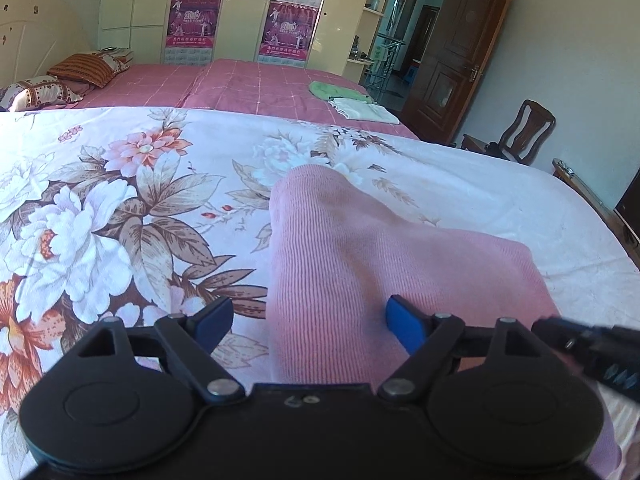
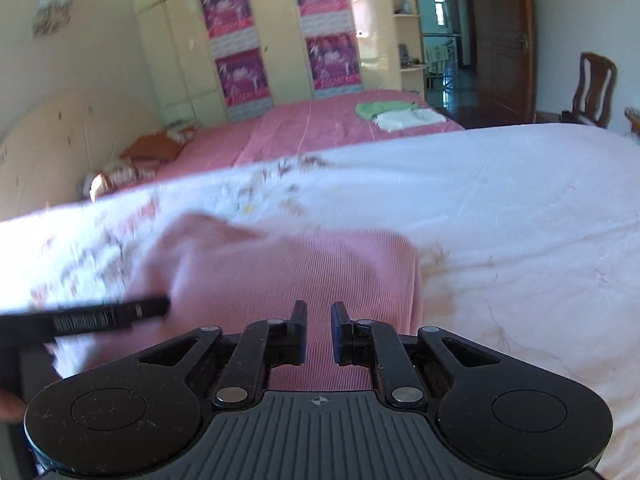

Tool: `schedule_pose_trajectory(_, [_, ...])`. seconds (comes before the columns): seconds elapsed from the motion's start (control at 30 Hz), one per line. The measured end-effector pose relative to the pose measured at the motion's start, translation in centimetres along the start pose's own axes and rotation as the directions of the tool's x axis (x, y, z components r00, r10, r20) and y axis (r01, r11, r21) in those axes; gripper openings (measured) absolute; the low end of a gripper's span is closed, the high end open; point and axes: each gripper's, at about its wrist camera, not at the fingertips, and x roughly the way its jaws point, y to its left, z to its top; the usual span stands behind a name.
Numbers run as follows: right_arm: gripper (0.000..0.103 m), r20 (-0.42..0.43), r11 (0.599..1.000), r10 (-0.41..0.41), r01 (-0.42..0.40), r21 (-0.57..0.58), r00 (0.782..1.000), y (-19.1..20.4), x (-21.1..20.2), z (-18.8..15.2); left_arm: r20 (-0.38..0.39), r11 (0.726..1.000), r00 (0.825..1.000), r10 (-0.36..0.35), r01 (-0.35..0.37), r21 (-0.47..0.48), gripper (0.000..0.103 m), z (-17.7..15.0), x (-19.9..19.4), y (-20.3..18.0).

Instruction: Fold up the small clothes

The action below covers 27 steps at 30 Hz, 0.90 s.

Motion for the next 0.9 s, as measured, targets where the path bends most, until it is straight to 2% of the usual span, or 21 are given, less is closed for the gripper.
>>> schedule_pose_trajectory(0.03, [0.011,-0.013,0.999,-0.046,0.046,-0.03,0.999,0.0,0.6,-0.7,-0.002,1.0,1.0,-0.003,0.003,0.006,0.082,-0.1,0.0,0.0])
schedule_pose_trajectory(0.1, [0.011,-0.007,0.997,-0.077,0.077,-0.031,0.997,-1.0,1.4,-1.8,-0.006,1.0,1.0,-0.003,0.003,0.018,0.085,-0.3,0.2,0.0])
schedule_pose_trajectory(0.23, [0.011,-0.018,0.998,-0.065,0.065,-0.005,0.998,-1.3,1.8,-1.6,-0.011,1.0,1.0,0.008,-0.007,0.028,0.085,-0.2,0.1,-0.1])
schedule_pose_trajectory(0.27, [0.011,-0.023,0.998,-0.062,0.062,-0.006,0.998,-1.2,1.6,-1.4,-0.005,0.999,1.0,0.011,-0.011,0.032,0.082,0.0,-0.3,-0.2])
schedule_pose_trajectory(0.37, [0.011,-0.005,0.999,-0.014,0.014,0.039,1.0,-1.5,0.4,-0.3,0.07,0.999,0.998,0.004,-0.007,0.04,0.081,0.8,-2.2,-0.3])
schedule_pose_trajectory(0.43, [0.011,0.026,0.998,0.003,-0.005,0.065,1.0,-1.6,-0.1,0.9,0.091,0.998,0.996,0.0,-0.005,0.056,0.081,1.5,-2.5,-0.8])
schedule_pose_trajectory(0.67, [0.012,0.04,0.996,0.015,-0.018,0.086,0.999,-0.6,2.8,4.7,0.052,0.996,0.999,0.0,-0.004,0.084,0.08,3.4,0.5,-2.4])
schedule_pose_trajectory(0.73, [0.012,0.03,0.995,0.013,-0.016,0.096,0.999,-0.7,4.0,4.9,0.029,0.996,1.0,0.007,-0.01,0.093,0.077,3.5,1.7,-2.6])
schedule_pose_trajectory(0.83, [0.012,0.009,0.997,-0.023,0.022,0.071,1.0,-0.8,6.0,4.9,0.009,0.993,0.999,0.035,-0.035,0.111,0.079,3.4,3.2,-2.6])
schedule_pose_trajectory(0.9, [0.012,-0.01,0.998,-0.048,0.049,0.05,0.999,-1.4,7.5,4.2,-0.007,0.996,1.0,0.03,-0.029,0.083,0.081,3.4,3.9,-2.1])
